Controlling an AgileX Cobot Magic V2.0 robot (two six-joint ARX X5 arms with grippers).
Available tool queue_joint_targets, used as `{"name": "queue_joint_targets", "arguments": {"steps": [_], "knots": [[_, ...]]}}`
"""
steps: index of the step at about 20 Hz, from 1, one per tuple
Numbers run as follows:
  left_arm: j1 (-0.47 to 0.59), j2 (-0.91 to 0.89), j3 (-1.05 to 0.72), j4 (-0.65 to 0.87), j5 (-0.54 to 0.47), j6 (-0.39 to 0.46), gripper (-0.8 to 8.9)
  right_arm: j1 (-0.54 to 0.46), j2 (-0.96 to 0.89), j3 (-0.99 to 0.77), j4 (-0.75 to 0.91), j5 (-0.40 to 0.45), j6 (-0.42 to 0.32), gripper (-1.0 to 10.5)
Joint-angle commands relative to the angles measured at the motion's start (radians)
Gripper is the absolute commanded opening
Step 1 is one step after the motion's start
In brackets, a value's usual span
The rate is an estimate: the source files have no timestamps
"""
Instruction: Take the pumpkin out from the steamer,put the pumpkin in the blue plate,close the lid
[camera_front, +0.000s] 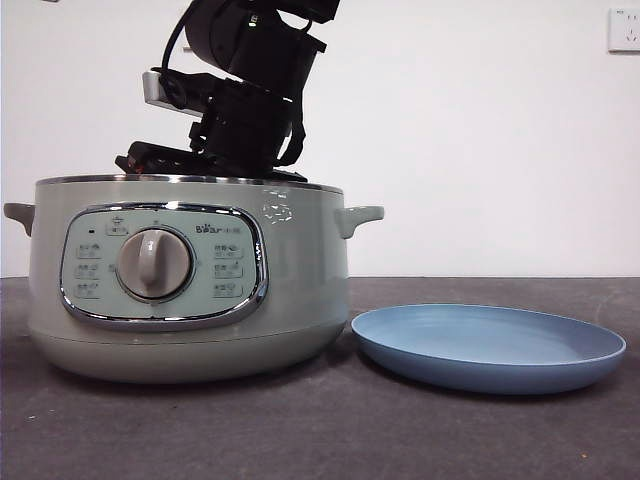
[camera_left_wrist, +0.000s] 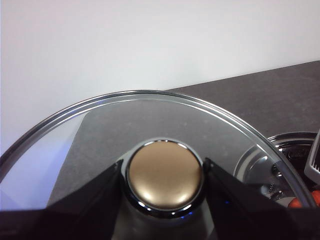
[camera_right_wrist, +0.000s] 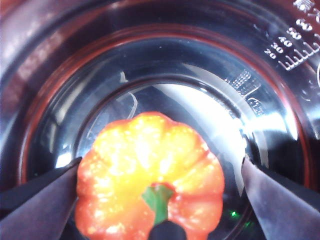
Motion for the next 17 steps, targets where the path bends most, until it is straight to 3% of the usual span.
{"name": "queue_joint_targets", "arguments": {"steps": [1,2,6,11,14,17], "knots": [[0.001,-0.005,0.011,0.042,-0.007,0.016,-0.09,0.003,0.006,0.001,0.004,0.0,-0.004,2.5],[0.001,-0.005,0.011,0.042,-0.006,0.016,-0.09,0.003,0.005,0.001,0.004,0.0,-0.004,0.1],[0.001,-0.005,0.011,0.045,-0.002,0.015,-0.09,0.003,-0.1,0.001,-0.034,0.002,-0.001,0.0],[0.001,0.049,0.011,0.126,0.084,0.014,-0.09,-0.078,-0.341,0.001,-0.25,0.023,0.015,0.0],[0.0,0.095,0.011,0.142,0.133,0.014,-0.09,-0.175,-0.397,-0.004,-0.44,0.224,0.109,-0.1],[0.0,0.118,0.011,0.164,0.137,0.014,-0.09,-0.239,-0.458,-0.119,-0.431,0.317,0.182,-0.1]]}}
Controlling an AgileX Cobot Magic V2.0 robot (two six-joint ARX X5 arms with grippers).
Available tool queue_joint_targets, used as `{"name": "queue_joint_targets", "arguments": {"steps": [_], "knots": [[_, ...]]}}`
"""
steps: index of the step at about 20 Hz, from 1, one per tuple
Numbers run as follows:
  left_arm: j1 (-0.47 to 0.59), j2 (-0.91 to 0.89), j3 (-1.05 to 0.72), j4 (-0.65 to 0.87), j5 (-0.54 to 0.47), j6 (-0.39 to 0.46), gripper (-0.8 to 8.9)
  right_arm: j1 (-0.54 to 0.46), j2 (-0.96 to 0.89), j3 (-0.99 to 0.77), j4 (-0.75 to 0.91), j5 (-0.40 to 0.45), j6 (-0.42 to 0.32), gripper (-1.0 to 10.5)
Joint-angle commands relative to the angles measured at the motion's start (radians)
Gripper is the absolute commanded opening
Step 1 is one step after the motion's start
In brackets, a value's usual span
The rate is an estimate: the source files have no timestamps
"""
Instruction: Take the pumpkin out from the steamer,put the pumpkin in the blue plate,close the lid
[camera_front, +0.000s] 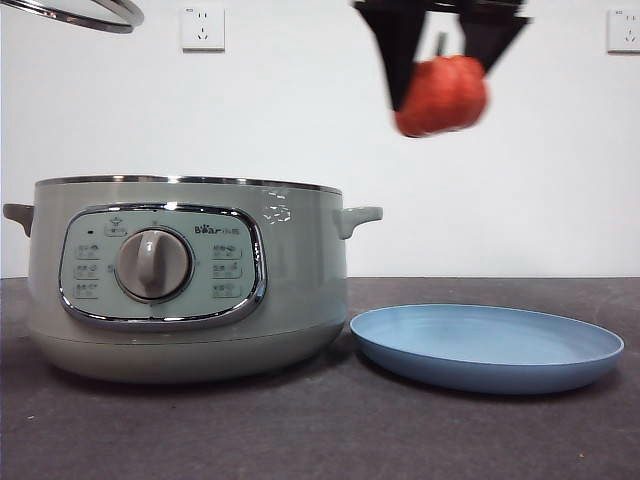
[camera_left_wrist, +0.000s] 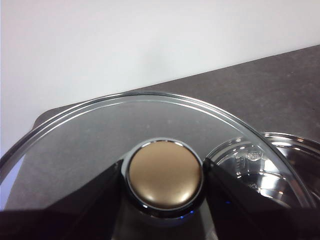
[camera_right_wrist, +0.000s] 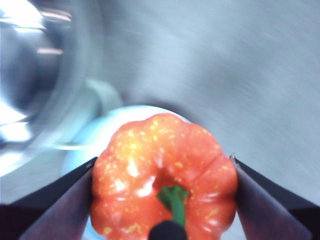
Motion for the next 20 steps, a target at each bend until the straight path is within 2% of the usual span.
{"name": "queue_joint_targets", "arguments": {"steps": [1,4,8,10,16,17,20], "knots": [[0.0,-0.003,0.011,0.077,0.012,0.014,-0.09,-0.029,-0.055,-0.134,0.058,0.04,0.073,-0.1],[0.0,0.01,0.011,0.105,0.045,0.011,-0.09,-0.048,-0.158,-0.396,0.268,0.04,0.089,-0.1],[0.0,0.032,0.011,0.126,0.045,0.011,-0.09,-0.048,-0.246,-0.705,0.55,-0.09,0.09,-0.1],[0.0,0.038,0.011,0.142,0.045,0.011,-0.09,-0.048,-0.235,-0.778,0.626,-0.134,0.091,0.0],[0.0,0.052,0.011,0.147,0.046,0.011,-0.09,-0.05,-0.121,-0.803,0.666,-0.135,0.091,0.1],[0.0,0.054,0.011,0.147,0.047,0.011,-0.09,-0.05,-0.102,-0.803,0.666,-0.134,0.095,0.6],[0.0,0.054,0.011,0.147,0.047,0.011,-0.09,-0.05,-0.043,-0.803,0.671,-0.127,0.134,3.6]]}}
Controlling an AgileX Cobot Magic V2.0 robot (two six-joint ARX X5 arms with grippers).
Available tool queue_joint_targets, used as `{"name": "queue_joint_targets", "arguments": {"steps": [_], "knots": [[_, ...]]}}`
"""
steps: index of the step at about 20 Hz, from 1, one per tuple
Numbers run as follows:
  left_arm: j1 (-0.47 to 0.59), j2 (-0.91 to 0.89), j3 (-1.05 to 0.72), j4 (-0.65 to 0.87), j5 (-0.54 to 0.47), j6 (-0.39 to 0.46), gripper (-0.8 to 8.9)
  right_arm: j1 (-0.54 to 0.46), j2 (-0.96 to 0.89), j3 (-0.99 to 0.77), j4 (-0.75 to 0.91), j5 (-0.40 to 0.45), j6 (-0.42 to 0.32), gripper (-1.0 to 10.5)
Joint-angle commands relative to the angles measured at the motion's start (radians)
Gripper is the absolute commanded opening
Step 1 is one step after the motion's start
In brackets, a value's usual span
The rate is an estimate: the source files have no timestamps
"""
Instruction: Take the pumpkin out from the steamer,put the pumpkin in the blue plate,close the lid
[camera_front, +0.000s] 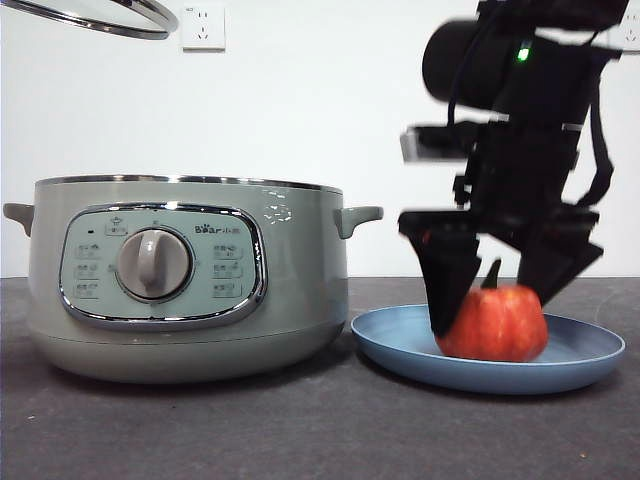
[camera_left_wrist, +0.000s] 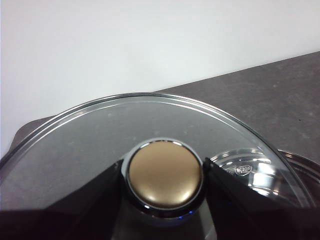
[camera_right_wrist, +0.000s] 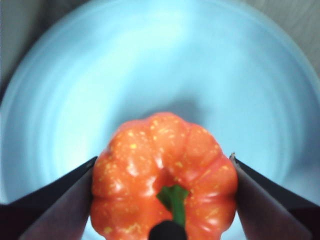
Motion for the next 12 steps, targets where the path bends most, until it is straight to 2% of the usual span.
{"name": "queue_joint_targets", "arguments": {"steps": [1,3,5,8,12], "knots": [[0.0,-0.011,0.011,0.052,-0.003,0.011,-0.09,0.0,0.042,-0.008,0.008,0.004,0.048,4.2],[0.0,-0.011,0.011,0.046,-0.003,0.011,-0.09,0.0,0.053,-0.008,0.01,0.004,0.062,5.3],[0.0,-0.011,0.011,0.039,0.002,0.011,-0.09,0.002,0.052,-0.007,0.019,0.004,0.068,5.4],[0.0,-0.011,0.011,0.032,0.066,0.011,-0.09,0.002,0.021,-0.007,0.019,0.003,0.068,5.4],[0.0,0.006,0.011,0.041,0.145,0.007,-0.09,0.002,-0.108,-0.007,0.007,-0.001,0.068,5.4]]}}
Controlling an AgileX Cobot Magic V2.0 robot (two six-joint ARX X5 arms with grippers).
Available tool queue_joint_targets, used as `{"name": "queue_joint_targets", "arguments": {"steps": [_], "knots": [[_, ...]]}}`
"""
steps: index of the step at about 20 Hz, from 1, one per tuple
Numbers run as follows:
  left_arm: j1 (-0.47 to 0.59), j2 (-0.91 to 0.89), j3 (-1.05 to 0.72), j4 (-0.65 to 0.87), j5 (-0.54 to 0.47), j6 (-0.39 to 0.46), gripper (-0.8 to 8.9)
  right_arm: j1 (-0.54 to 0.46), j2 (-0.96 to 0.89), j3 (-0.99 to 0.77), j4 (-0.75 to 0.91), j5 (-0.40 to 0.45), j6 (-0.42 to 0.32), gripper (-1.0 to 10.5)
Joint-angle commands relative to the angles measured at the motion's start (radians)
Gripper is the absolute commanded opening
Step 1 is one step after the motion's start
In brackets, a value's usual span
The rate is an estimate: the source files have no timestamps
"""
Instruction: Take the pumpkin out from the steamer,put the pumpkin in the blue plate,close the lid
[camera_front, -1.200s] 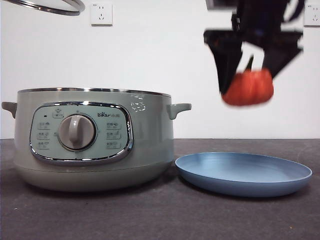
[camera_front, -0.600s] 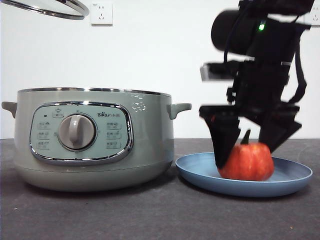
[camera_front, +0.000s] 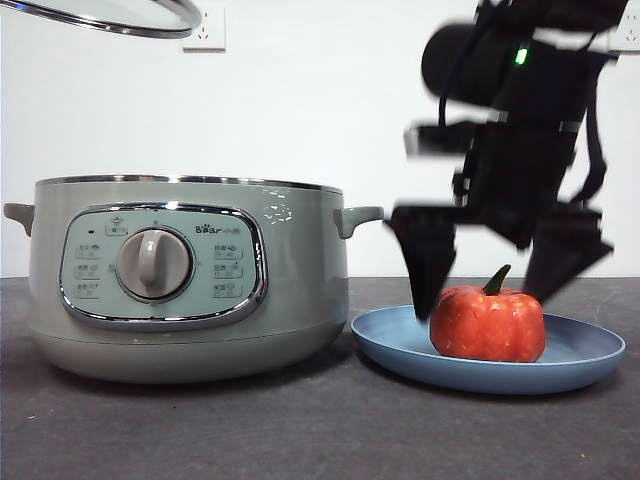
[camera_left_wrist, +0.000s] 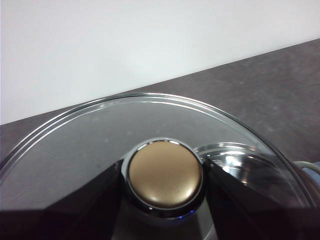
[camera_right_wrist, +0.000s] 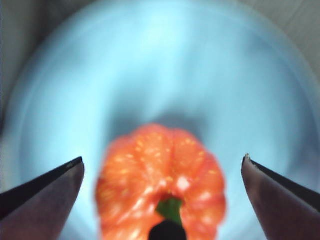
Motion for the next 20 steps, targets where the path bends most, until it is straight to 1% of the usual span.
{"name": "queue_joint_targets", "arguments": {"steps": [1,5,7,9,13,16,18,20], "knots": [[0.0,0.016,0.01,0.053,0.041,0.006,-0.09,0.001,-0.094,-0.006,-0.012,0.0,0.01,5.4],[0.0,0.106,0.01,0.071,0.116,-0.001,-0.09,0.0,-0.279,-0.006,-0.025,0.001,0.01,5.4],[0.0,0.171,0.01,0.095,0.164,-0.023,-0.09,0.0,-0.369,-0.006,-0.025,0.005,0.01,5.4],[0.0,0.235,0.01,0.131,0.208,-0.027,-0.09,0.0,-0.438,-0.006,-0.025,0.005,0.01,5.4],[-0.014,0.354,0.01,0.19,0.264,-0.061,-0.09,0.0,-0.532,-0.006,-0.027,0.009,0.01,5.4],[-0.04,0.432,0.01,0.192,0.264,-0.071,-0.09,0.0,-0.561,-0.006,-0.04,0.01,0.01,5.4],[-0.062,0.475,0.01,0.191,0.263,-0.07,-0.09,0.0,-0.563,-0.006,-0.062,0.035,0.01,5.4],[-0.078,0.507,0.01,0.177,0.261,-0.066,-0.09,0.0,-0.563,-0.006,-0.084,0.034,0.01,5.4]]}}
